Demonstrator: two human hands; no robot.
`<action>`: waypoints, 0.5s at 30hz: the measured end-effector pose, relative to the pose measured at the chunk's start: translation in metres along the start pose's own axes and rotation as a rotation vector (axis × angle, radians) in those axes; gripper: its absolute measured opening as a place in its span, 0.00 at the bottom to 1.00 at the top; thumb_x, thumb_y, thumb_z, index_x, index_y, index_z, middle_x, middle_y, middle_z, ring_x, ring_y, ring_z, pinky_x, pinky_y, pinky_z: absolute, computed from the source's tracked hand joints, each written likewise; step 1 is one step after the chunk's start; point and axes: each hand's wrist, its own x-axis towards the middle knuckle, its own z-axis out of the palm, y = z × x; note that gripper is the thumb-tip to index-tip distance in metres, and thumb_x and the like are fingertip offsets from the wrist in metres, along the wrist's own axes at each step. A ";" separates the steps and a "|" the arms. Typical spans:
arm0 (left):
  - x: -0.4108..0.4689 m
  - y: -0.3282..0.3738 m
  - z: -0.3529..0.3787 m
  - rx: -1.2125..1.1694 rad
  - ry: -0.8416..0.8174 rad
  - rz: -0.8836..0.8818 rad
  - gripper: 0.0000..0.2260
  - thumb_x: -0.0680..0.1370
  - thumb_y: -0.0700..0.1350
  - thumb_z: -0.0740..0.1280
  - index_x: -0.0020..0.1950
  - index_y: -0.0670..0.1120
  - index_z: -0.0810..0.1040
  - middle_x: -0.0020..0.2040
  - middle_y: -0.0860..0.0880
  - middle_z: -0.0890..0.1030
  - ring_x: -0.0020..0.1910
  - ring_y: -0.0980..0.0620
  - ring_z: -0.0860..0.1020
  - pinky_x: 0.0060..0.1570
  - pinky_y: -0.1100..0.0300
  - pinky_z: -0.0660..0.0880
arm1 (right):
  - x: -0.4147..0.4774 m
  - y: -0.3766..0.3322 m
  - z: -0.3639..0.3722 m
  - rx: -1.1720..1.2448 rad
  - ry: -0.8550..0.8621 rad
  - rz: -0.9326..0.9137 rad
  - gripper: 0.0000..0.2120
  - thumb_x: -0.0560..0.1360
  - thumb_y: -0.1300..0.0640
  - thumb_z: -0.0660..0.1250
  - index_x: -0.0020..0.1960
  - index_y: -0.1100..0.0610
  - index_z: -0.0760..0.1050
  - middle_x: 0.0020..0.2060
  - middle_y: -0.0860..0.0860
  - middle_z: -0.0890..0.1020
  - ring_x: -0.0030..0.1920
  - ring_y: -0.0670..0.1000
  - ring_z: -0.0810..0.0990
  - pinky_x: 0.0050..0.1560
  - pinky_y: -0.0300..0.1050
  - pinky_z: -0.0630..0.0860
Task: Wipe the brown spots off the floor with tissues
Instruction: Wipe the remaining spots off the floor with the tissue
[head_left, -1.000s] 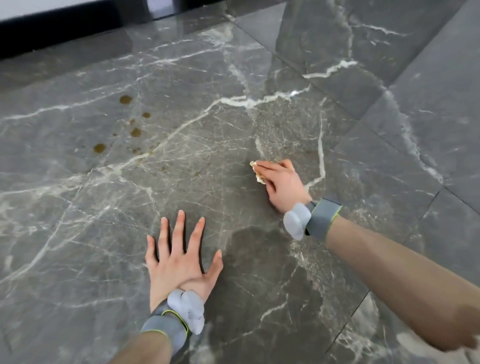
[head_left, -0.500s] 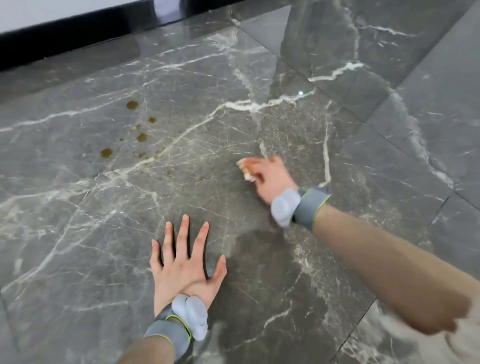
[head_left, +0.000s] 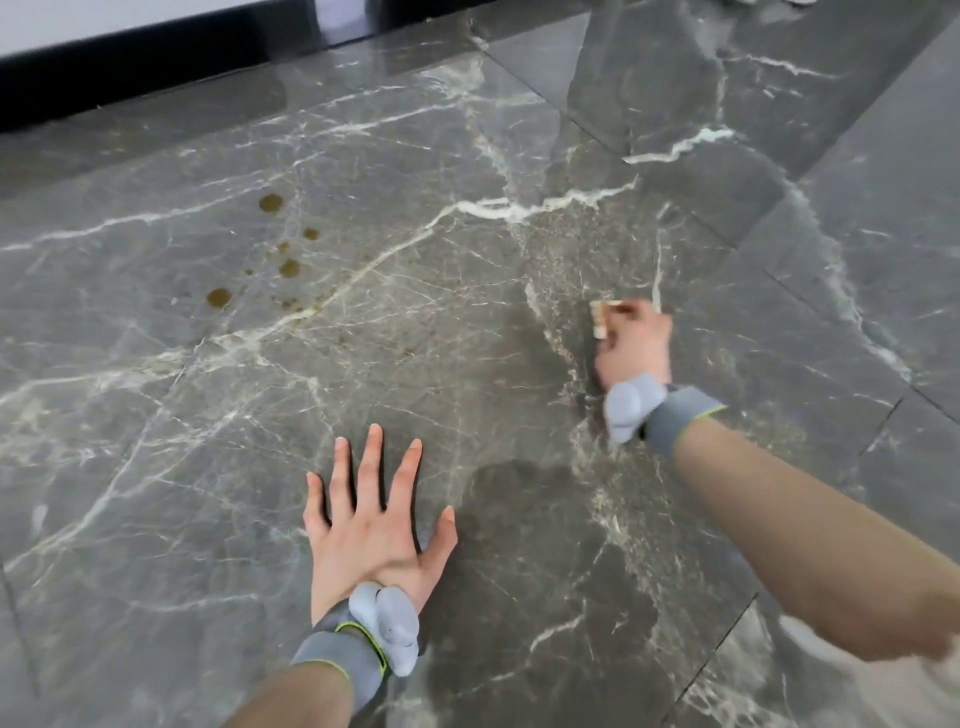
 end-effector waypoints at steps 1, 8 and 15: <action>0.000 0.000 0.000 0.004 -0.001 -0.001 0.29 0.72 0.63 0.53 0.70 0.52 0.68 0.73 0.45 0.64 0.73 0.40 0.58 0.69 0.42 0.48 | -0.011 -0.025 0.006 0.009 -0.047 -0.157 0.20 0.73 0.67 0.57 0.64 0.58 0.71 0.66 0.56 0.68 0.64 0.58 0.63 0.63 0.44 0.57; 0.001 -0.002 0.000 -0.010 -0.003 -0.018 0.29 0.71 0.64 0.53 0.70 0.53 0.68 0.73 0.46 0.65 0.73 0.41 0.58 0.69 0.43 0.48 | -0.052 -0.038 0.024 0.154 -0.149 -0.538 0.24 0.68 0.69 0.57 0.63 0.59 0.74 0.63 0.57 0.74 0.58 0.62 0.69 0.61 0.43 0.60; 0.000 -0.001 0.001 0.012 0.013 -0.010 0.30 0.71 0.64 0.54 0.70 0.53 0.67 0.73 0.45 0.65 0.72 0.40 0.59 0.68 0.42 0.49 | -0.022 0.064 -0.017 -0.024 0.141 0.292 0.26 0.67 0.60 0.48 0.59 0.65 0.74 0.62 0.62 0.73 0.59 0.62 0.68 0.62 0.49 0.58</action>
